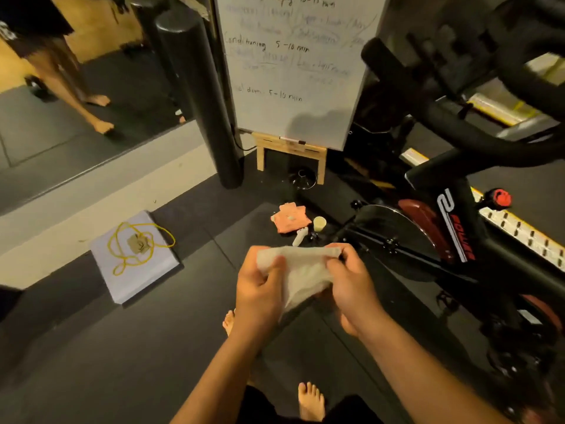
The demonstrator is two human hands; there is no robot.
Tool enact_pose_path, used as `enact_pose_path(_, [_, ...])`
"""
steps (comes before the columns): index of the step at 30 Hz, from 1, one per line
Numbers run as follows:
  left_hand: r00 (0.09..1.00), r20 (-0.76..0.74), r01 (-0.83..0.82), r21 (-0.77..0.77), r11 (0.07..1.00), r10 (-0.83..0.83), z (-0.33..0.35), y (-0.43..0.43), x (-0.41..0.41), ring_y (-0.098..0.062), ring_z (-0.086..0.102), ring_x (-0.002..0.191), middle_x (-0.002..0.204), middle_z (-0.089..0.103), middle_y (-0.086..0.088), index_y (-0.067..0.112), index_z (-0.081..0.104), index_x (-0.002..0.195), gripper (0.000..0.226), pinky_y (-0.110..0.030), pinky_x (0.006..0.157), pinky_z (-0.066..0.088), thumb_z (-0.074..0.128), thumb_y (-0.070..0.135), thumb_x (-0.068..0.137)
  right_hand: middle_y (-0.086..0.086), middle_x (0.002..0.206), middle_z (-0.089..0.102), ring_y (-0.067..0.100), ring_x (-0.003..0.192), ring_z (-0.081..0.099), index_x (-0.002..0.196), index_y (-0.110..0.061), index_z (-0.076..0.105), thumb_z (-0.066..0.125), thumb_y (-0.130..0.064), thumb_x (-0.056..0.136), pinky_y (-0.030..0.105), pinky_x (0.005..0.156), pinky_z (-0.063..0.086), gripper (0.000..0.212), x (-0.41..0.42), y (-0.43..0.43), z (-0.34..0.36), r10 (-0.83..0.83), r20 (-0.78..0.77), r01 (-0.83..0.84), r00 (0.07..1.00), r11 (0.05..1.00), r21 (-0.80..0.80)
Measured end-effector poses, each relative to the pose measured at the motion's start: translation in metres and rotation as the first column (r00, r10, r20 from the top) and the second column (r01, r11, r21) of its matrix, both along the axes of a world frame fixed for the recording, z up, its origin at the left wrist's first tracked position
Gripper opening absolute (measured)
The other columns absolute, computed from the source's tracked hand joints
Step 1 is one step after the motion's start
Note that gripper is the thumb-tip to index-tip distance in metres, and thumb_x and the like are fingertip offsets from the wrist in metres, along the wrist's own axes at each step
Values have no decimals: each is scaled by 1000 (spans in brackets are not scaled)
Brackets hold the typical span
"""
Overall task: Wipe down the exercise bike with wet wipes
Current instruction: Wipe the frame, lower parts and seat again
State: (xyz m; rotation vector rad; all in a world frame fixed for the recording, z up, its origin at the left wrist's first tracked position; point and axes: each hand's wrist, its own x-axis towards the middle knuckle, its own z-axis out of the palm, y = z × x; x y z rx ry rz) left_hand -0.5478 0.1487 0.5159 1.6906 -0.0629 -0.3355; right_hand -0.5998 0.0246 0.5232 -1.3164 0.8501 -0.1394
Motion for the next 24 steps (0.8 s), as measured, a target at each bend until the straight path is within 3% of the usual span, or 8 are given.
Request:
enact_pose_path(2, [999, 5, 45, -11, 999, -45, -1, -13, 38, -6, 60, 70, 85, 62, -3, 16, 58, 93, 8, -22, 58, 51, 54, 15, 99, 7, 96, 67, 22, 86, 66, 95, -28, 58, 44, -17, 101, 38, 70, 55, 19, 33, -2, -3, -95, 5, 95, 995, 995, -36])
enact_pose_path(5, [991, -7, 137, -31, 990, -137, -2, -25, 98, -22, 63, 75, 87, 64, -6, 19, 61, 92, 13, -33, 62, 53, 51, 17, 101, 2, 97, 67, 22, 89, 67, 93, -35, 58, 46, -20, 101, 42, 72, 58, 21, 76, -10, -1, -150, -17, 146, 988, 978, -148])
enact_pose_path(7, [977, -7, 211, -55, 976, -212, 1, -32, 135, -18, 63, 74, 86, 64, -5, 21, 63, 92, 18, -29, 62, 52, 48, 20, 102, -1, 96, 67, 21, 88, 67, 91, -37, 57, 47, -23, 99, 47, 73, 58, 19, 100, -17, 3, -164, -57, 147, 985, 963, -226])
enact_pose_path(12, [912, 47, 408, -20, 913, -407, 0, -57, 209, -24, 59, 78, 89, 60, -10, 17, 61, 90, 19, -38, 66, 51, 48, 24, 103, -2, 100, 66, 15, 87, 64, 99, -32, 59, 52, -22, 97, 37, 71, 57, 13, 141, -34, 10, -274, -100, 235, 957, 927, -292])
enact_pose_path(17, [826, 72, 560, 10, 828, -559, -9, -86, 239, -23, 64, 86, 97, 63, -6, 23, 61, 91, 18, -36, 69, 56, 49, 30, 102, -11, 113, 60, 4, 101, 58, 126, -33, 52, 67, -29, 90, 21, 74, 48, 38, 155, -52, 7, -375, -110, 367, 921, 926, -84])
enact_pose_path(20, [790, 48, 612, -9, 791, -611, -15, -101, 242, -18, 64, 82, 94, 62, -3, 18, 61, 95, 18, -27, 67, 54, 48, 27, 102, 2, 117, 64, 20, 106, 64, 127, -23, 55, 70, -28, 87, 39, 87, 56, 44, 164, -64, -5, -409, -121, 424, 904, 895, 137])
enact_pose_path(24, [811, 47, 585, -25, 811, -583, -31, -117, 250, -21, 65, 81, 92, 63, -2, 17, 61, 98, 19, -38, 68, 58, 48, 30, 102, 7, 107, 71, 25, 101, 68, 110, -20, 67, 67, -22, 89, 47, 91, 55, 21, 177, -81, -23, -387, -123, 401, 914, 906, 132])
